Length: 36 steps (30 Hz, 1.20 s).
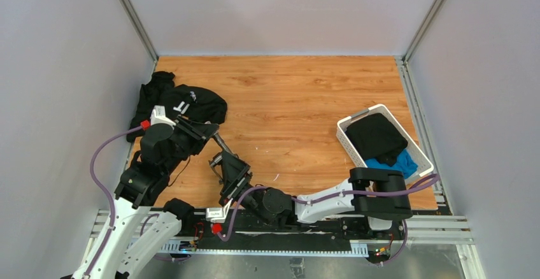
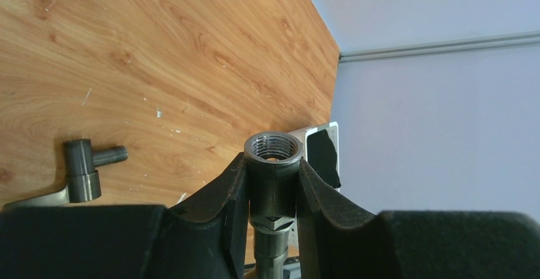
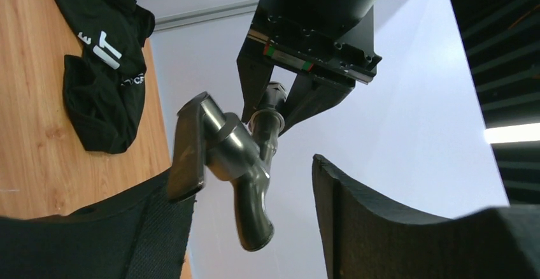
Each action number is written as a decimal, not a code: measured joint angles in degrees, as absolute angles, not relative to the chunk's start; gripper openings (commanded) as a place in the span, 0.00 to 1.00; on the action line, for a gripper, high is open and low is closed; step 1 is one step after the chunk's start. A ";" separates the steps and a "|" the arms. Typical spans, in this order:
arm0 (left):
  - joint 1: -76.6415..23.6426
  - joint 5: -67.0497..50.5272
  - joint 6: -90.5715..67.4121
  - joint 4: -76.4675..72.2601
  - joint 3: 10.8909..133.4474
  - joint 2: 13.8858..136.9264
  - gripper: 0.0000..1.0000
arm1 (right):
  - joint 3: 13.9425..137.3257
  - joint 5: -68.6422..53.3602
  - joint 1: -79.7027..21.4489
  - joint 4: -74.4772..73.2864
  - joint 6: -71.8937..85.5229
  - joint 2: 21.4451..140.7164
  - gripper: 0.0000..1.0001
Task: Install the water faucets
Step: Screw the water faucet onto the adaptor.
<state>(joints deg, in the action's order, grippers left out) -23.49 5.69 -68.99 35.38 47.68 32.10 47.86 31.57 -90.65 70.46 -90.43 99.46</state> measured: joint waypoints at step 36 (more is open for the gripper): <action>-23.33 4.12 -75.66 11.66 34.61 23.55 0.00 | 48.03 4.40 -69.04 39.18 11.62 74.24 0.00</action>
